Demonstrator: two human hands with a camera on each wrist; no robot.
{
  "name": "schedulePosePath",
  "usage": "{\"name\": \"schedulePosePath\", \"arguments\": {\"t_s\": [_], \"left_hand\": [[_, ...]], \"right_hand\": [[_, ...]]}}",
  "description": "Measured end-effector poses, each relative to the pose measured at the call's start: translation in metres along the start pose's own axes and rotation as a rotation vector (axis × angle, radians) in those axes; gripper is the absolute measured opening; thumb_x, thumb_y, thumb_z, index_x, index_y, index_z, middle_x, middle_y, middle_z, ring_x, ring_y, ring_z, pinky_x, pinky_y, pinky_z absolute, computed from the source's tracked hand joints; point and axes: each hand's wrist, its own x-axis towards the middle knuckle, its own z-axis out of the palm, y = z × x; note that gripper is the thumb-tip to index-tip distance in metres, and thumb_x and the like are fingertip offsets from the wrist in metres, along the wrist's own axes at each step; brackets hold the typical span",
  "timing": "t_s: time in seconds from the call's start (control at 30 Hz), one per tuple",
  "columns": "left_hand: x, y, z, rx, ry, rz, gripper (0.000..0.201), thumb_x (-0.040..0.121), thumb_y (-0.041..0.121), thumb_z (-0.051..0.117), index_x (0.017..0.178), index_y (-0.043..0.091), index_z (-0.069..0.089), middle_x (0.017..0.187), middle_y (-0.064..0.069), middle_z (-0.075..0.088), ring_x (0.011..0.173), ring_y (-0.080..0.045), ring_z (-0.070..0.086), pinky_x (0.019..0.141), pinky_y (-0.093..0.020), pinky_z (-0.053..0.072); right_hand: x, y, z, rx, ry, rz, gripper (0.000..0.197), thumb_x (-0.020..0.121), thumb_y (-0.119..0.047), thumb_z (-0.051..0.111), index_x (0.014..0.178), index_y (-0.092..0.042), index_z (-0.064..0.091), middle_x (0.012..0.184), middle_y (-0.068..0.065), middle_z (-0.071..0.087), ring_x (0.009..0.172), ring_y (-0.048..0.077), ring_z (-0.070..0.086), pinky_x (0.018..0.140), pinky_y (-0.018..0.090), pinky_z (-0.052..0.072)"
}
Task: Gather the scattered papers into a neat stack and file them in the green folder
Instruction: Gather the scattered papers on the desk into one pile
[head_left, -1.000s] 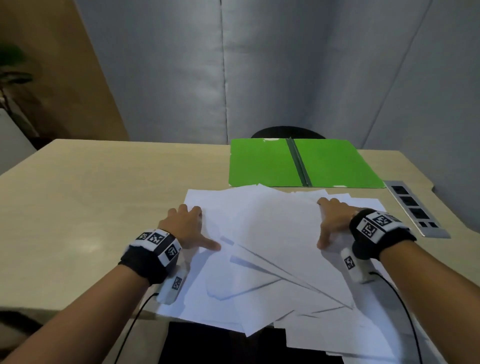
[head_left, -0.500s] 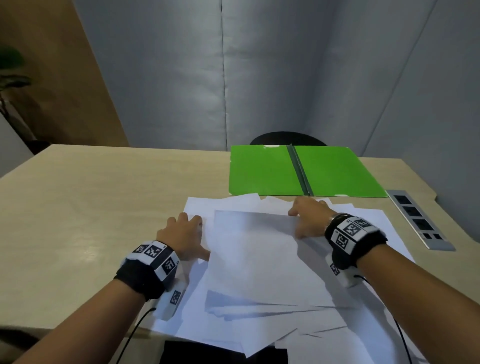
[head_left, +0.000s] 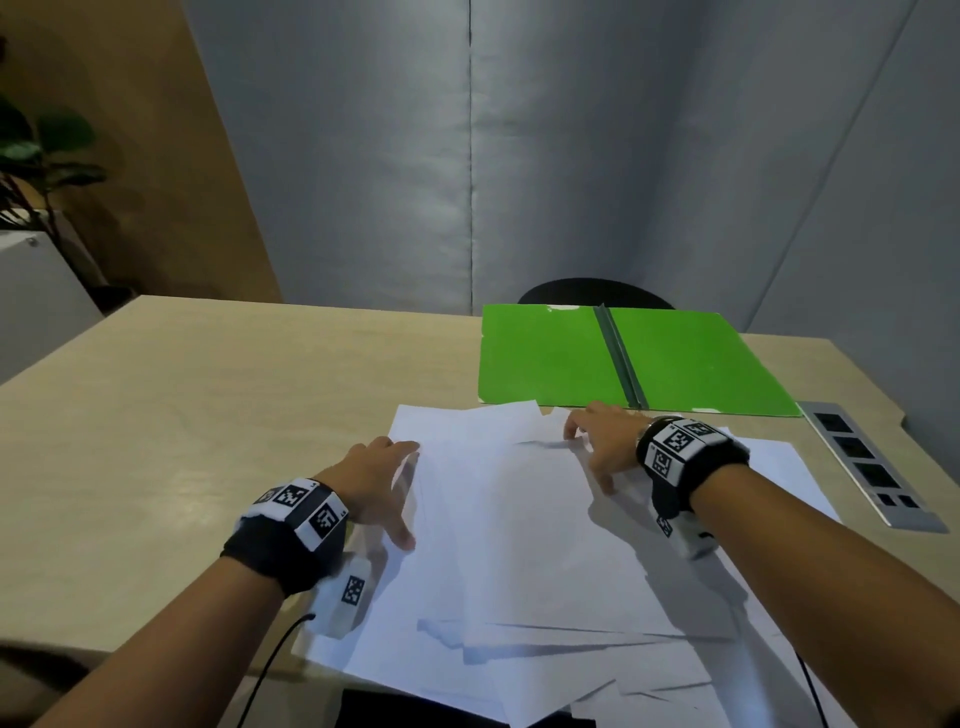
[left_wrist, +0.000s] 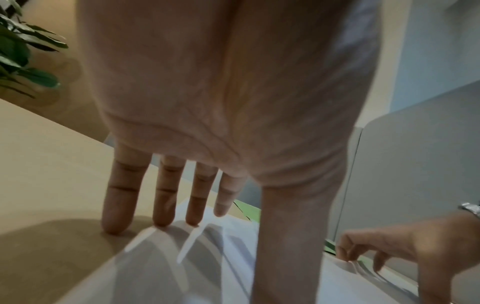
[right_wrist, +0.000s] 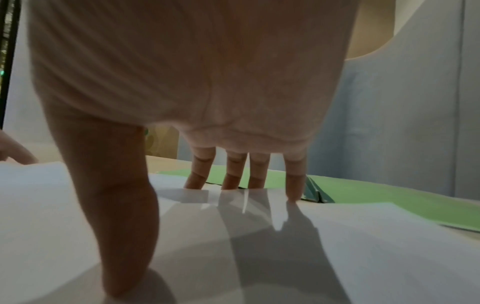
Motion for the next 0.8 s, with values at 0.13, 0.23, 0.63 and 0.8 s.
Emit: {"name": "schedulePosePath", "arguments": {"t_s": [0.13, 0.23, 0.63, 0.8], "left_hand": [[-0.0025, -0.0025, -0.0006, -0.011, 0.006, 0.004, 0.132, 0.057, 0.032, 0.094, 0.16, 0.027, 0.012, 0.152, 0.002, 0.037, 0.139, -0.025, 0.035, 0.109, -0.046, 0.042], [-0.0033, -0.0028, 0.0005, -0.02, 0.017, 0.003, 0.132, 0.058, 0.03, 0.094, 0.16, 0.026, 0.011, 0.153, 0.002, 0.037, 0.141, -0.026, 0.033, 0.11, -0.047, 0.04], [-0.0042, -0.0002, -0.0018, -0.016, 0.008, -0.007, 0.131, 0.058, 0.028, 0.095, 0.16, 0.027, 0.012, 0.155, 0.002, 0.035, 0.143, -0.027, 0.03, 0.11, -0.05, 0.04], [-0.0042, -0.0004, -0.002, -0.007, 0.0, -0.004, 0.132, 0.058, 0.028, 0.095, 0.16, 0.027, 0.011, 0.156, 0.002, 0.033, 0.143, -0.027, 0.031, 0.11, -0.05, 0.041]], "right_hand": [[-0.0012, -0.0013, -0.0042, -0.044, -0.034, 0.036, 0.082, 0.052, -0.029, 0.086, 0.123, -0.034, 0.045, 0.123, -0.006, 0.061, 0.11, 0.023, 0.057, 0.089, 0.039, 0.04], [-0.0035, -0.003, -0.0056, -0.115, -0.056, 0.034, 0.077, 0.056, -0.034, 0.085, 0.122, -0.034, 0.046, 0.124, -0.008, 0.06, 0.115, 0.024, 0.056, 0.097, 0.044, 0.033], [-0.0032, -0.0061, -0.0089, -0.09, -0.045, 0.049, 0.09, 0.057, -0.032, 0.088, 0.135, -0.028, 0.043, 0.132, -0.001, 0.05, 0.121, 0.026, 0.052, 0.097, 0.043, 0.04], [0.0023, -0.001, -0.0059, 0.017, -0.06, 0.033, 0.094, 0.057, -0.019, 0.089, 0.138, -0.027, 0.041, 0.136, 0.002, 0.047, 0.113, 0.026, 0.055, 0.078, 0.032, 0.043]]}}
